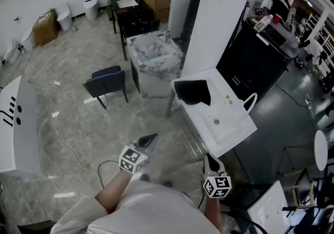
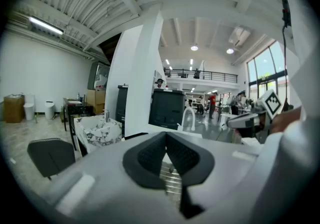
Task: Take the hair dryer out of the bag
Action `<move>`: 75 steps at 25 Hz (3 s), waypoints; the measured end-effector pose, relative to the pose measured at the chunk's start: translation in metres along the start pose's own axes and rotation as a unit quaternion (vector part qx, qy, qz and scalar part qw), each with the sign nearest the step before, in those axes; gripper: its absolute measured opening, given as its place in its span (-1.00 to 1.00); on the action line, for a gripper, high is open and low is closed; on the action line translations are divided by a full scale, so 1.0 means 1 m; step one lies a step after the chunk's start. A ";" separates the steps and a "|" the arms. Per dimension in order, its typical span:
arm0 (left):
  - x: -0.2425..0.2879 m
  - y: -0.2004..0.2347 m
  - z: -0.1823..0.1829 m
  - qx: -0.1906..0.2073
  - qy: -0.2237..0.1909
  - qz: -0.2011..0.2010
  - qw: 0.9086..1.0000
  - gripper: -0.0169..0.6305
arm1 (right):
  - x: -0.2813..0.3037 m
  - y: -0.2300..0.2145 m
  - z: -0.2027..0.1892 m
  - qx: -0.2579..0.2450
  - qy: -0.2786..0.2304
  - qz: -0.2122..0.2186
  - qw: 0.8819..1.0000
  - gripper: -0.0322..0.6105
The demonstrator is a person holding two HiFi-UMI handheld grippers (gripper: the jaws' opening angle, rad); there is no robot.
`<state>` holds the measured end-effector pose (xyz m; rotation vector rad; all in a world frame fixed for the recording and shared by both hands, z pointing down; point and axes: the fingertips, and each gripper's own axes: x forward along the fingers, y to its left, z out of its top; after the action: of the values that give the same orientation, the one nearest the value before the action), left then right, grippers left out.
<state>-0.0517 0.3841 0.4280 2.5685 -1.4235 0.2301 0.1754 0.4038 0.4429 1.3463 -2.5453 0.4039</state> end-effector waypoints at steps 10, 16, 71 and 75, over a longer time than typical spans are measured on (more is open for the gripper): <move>-0.001 0.013 -0.004 -0.003 0.003 -0.008 1.000 -0.95 | 0.009 0.014 0.009 -0.003 -0.004 0.001 1.000 -0.89; -0.005 0.020 -0.002 0.000 0.003 -0.021 1.000 -0.95 | 0.013 0.023 0.008 0.005 -0.003 -0.009 1.000 -0.89; 0.070 0.128 -0.019 -0.021 0.057 -0.019 0.998 -0.95 | 0.162 -0.008 0.015 0.033 0.032 0.001 0.999 -0.89; 0.104 0.138 -0.018 -0.014 0.066 -0.008 0.998 -0.95 | 0.190 -0.037 0.020 0.039 0.036 0.014 0.999 -0.89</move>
<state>-0.1150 0.2321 0.4827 2.4909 -1.3487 0.3682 0.1005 0.2314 0.4915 1.2994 -2.5166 0.5519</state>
